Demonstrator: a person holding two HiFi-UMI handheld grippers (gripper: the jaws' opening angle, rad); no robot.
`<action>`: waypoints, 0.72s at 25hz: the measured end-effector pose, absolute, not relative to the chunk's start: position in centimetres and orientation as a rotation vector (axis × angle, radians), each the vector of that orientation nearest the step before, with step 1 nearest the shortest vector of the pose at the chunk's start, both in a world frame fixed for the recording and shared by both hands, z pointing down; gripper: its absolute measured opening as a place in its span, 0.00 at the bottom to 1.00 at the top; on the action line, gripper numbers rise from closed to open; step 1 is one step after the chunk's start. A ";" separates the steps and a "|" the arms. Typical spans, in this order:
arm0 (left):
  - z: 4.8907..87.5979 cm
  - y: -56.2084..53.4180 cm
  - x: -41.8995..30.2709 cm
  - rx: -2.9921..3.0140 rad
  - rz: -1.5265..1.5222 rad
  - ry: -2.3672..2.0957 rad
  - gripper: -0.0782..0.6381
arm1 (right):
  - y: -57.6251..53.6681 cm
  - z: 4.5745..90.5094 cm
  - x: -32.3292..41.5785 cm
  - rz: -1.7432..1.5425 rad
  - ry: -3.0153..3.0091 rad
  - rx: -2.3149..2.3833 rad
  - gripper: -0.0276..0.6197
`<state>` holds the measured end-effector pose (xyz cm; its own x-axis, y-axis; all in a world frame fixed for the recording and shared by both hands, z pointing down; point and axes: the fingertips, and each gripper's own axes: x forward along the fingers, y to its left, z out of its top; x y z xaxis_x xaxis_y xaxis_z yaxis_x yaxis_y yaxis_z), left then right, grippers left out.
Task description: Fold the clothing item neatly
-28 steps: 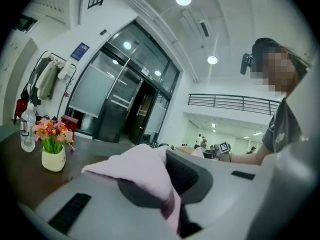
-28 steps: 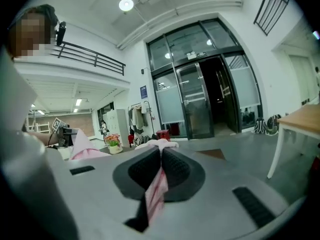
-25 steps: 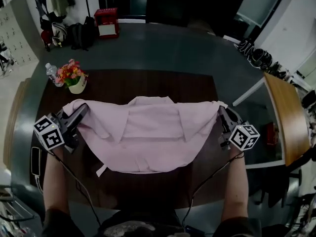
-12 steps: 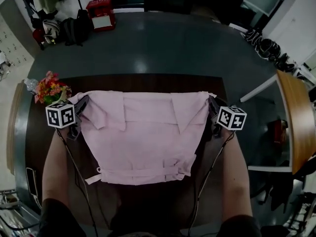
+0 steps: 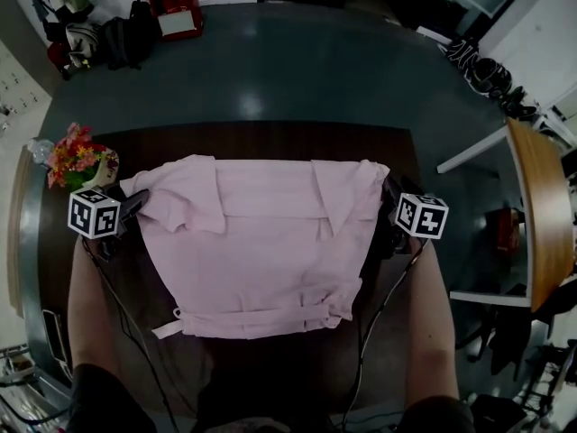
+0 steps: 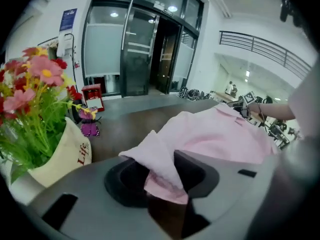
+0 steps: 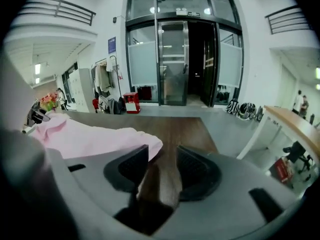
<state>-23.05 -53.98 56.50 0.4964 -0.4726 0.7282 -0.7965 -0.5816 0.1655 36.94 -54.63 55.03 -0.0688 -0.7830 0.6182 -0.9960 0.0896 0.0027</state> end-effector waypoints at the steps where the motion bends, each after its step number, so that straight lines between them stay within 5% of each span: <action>1: 56.3 -53.5 -23.5 2.255 0.872 -1.050 0.30 | -54.0 54.1 37.0 0.575 -1.903 1.784 0.27; 12: 47.4 -39.7 -18.8 2.400 0.248 -1.373 0.30 | -39.8 40.9 25.4 0.328 -2.344 1.876 0.27; 18: 41.1 -30.9 -13.4 2.512 0.041 -1.292 0.20 | -31.2 36.3 19.1 0.334 -2.523 1.888 0.07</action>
<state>-13.41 -30.91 41.06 0.5915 -0.7887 0.1676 -0.7977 -0.5421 0.2642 19.10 -31.19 36.31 -0.2899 -0.9514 0.1039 -0.9457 0.2681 -0.1837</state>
